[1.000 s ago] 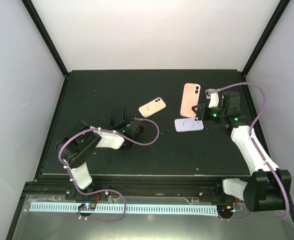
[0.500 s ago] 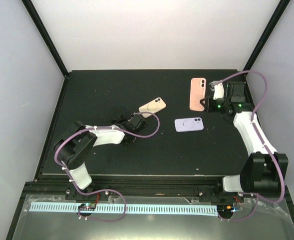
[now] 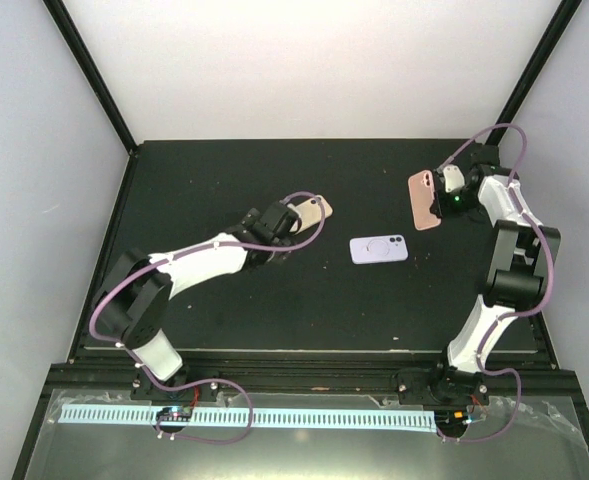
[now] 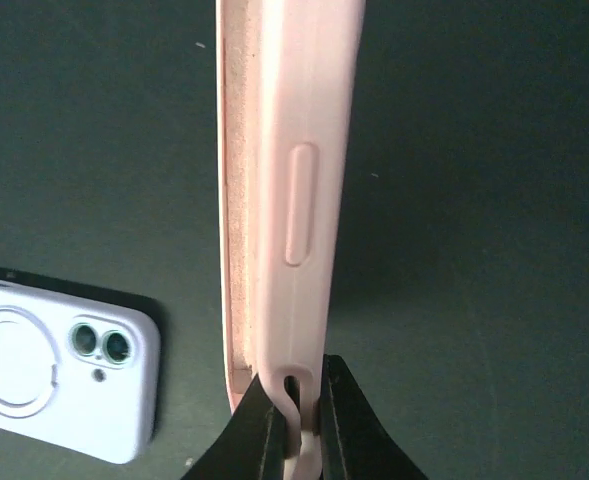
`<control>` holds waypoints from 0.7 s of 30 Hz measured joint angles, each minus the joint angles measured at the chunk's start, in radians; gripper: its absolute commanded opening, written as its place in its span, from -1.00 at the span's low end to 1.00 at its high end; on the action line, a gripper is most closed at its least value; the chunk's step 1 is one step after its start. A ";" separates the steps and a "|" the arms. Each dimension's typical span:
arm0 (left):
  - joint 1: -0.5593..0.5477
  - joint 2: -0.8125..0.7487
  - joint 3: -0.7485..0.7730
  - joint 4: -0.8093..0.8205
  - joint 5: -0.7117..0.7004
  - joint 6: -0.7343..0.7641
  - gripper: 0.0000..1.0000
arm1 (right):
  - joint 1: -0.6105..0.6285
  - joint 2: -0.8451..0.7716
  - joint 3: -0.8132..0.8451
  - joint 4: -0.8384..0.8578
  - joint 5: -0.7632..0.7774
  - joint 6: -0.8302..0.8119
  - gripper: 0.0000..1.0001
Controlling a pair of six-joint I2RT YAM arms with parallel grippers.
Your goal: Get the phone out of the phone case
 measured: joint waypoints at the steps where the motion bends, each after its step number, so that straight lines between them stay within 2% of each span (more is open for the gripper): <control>1: 0.004 0.025 0.037 -0.011 0.029 -0.006 0.98 | -0.011 0.034 0.034 -0.027 0.004 -0.009 -0.98; 8: 0.049 0.219 0.248 -0.076 0.212 -0.011 0.98 | -0.039 0.179 0.181 -0.151 0.017 -0.034 -0.85; 11: 0.077 0.299 0.325 -0.107 0.269 -0.011 0.98 | -0.039 0.225 0.216 -0.170 0.024 -0.035 -0.61; 13: 0.092 0.347 0.380 -0.129 0.298 -0.010 0.98 | -0.039 0.238 0.222 -0.169 0.027 -0.031 -0.25; 14: 0.098 0.367 0.402 -0.134 0.310 -0.009 0.98 | -0.040 0.241 0.221 -0.171 0.034 -0.035 -0.16; 18: 0.116 0.415 0.460 -0.150 0.336 -0.001 0.98 | -0.043 0.221 0.171 -0.143 0.046 -0.021 0.04; 21: 0.123 0.436 0.484 -0.157 0.343 0.009 0.98 | -0.043 0.150 0.070 -0.112 0.063 -0.020 0.08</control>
